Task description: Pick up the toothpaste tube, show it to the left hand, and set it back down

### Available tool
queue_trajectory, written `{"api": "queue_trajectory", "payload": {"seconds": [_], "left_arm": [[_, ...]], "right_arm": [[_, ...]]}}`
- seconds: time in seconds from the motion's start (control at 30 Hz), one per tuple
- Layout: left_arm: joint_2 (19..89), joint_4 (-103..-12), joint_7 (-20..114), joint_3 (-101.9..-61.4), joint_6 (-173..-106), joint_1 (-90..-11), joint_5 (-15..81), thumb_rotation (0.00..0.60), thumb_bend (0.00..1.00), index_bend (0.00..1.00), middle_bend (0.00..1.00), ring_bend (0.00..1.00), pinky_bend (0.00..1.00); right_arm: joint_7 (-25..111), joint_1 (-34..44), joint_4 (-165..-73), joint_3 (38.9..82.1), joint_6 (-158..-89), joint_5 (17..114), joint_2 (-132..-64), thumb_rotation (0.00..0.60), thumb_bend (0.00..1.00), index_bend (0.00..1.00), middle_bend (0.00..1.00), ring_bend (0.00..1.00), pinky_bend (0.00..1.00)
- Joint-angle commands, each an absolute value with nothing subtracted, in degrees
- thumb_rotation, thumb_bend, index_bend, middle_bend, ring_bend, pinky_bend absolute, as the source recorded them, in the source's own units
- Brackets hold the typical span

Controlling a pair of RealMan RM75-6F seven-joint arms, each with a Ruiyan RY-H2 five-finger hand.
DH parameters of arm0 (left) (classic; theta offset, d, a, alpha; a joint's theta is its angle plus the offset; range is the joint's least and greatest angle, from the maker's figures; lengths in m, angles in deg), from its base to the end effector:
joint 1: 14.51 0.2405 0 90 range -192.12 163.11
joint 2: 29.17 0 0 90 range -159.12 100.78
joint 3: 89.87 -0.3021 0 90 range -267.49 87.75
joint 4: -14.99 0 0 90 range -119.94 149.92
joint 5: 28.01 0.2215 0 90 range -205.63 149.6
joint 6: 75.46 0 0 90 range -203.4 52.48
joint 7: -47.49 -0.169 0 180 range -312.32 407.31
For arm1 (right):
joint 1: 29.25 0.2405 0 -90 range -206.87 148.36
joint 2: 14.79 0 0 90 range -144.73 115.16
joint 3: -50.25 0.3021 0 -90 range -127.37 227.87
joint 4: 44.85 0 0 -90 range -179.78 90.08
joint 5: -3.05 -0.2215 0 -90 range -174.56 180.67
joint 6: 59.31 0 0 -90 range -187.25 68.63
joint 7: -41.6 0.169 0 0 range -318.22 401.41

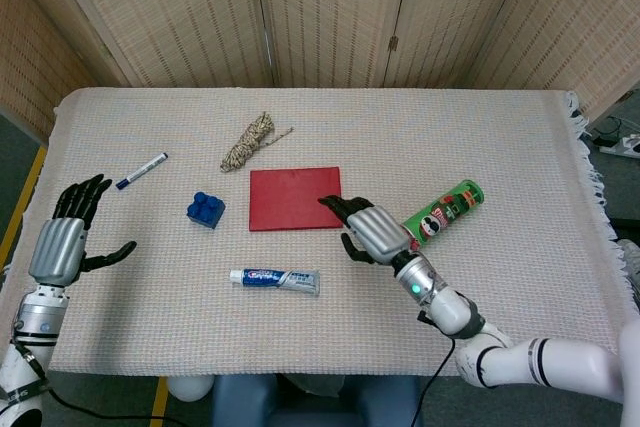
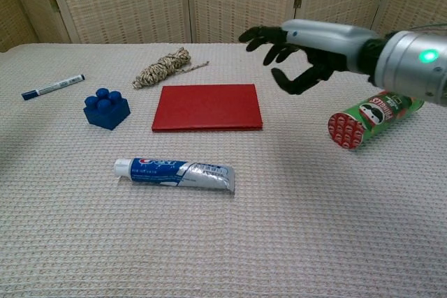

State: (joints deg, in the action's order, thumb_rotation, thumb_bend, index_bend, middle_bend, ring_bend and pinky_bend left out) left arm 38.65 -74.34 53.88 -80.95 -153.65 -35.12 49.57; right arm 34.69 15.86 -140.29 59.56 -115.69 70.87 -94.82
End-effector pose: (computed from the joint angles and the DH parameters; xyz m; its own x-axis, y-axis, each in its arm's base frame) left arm -0.3055 0.3278 0.1584 0.2351 -0.0654 0.9698 0.9617 -0.1288 -0.2418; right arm -0.1342 -0.3900 0.0078 0.2824 -0.3051 0.9095 -0.8851 -0.4484 0.1244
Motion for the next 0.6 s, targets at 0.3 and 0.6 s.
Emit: {"api": "queue_trajectory", "payload": {"seconds": [0.3,0.6], "left_arm": [[36.3,-76.0,47.6,-83.6,-158.6,-29.4,49.4,0.6,0.24,0.14,0.08,0.05,0.0],[37.1,-80.0,39.5,-86.8,-163.1,-24.9,51.4,0.6,0.24,0.14,0.09,0.07,0.0]], "right_arm": [[35.6,-4.5,-145.8,49.7,-139.2,83.8,-79.2,0.6,0.75,0.06,0.16,0.24,0.19],[40.6,-14.6,-143.7,46.0,-147.1,86.7,-77.1,0.6,0.75,0.1,0.18,0.25,0.19]]}}
